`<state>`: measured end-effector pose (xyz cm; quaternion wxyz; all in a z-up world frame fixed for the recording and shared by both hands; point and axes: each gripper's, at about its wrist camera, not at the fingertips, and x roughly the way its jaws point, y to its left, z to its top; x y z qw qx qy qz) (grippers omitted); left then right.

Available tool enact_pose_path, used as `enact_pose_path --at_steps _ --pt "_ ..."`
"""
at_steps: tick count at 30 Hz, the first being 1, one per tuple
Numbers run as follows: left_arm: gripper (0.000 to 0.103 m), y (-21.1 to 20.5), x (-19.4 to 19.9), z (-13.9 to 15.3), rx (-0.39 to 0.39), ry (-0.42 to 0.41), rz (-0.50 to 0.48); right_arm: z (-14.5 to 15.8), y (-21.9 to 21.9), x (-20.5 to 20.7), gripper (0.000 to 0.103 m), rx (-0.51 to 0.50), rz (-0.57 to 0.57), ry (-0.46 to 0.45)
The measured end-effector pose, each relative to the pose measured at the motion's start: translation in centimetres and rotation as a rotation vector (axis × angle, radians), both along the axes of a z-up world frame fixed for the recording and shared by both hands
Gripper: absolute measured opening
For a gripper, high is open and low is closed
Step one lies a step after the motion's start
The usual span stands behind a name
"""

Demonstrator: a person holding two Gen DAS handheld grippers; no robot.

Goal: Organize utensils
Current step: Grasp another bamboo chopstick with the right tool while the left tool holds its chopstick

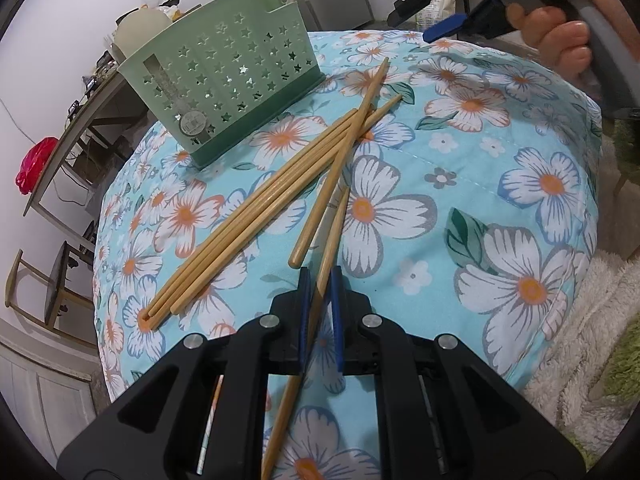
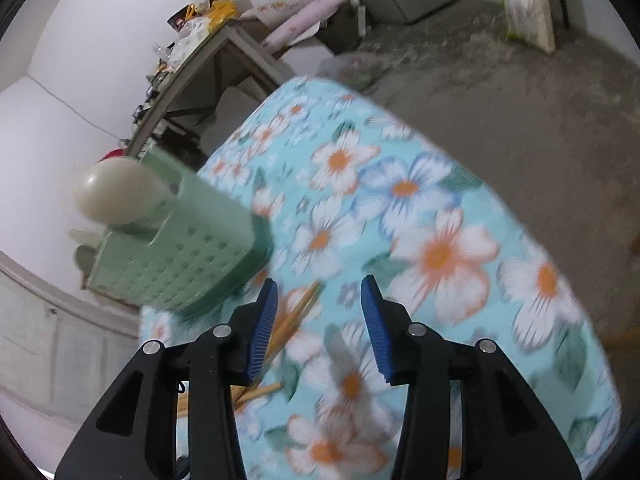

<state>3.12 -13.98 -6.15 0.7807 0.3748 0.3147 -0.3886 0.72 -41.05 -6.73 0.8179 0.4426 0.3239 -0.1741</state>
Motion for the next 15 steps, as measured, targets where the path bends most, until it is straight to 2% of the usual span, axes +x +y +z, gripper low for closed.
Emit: enact_pose_path --at_steps 3,7,11,15 --pt "0.009 0.0 0.1 0.0 0.0 0.002 0.0 -1.2 1.0 0.6 0.043 0.095 0.056 0.001" --pt "0.009 0.1 0.1 0.0 -0.001 0.001 0.001 -2.7 1.7 2.1 0.039 0.155 0.074 0.027" --pt "0.009 0.0 0.1 0.0 -0.005 0.003 0.007 -3.7 1.5 4.0 0.019 0.168 0.059 0.026" --pt "0.009 0.1 0.0 0.0 -0.007 0.006 0.007 -3.7 1.4 4.4 0.012 0.185 0.044 -0.007"
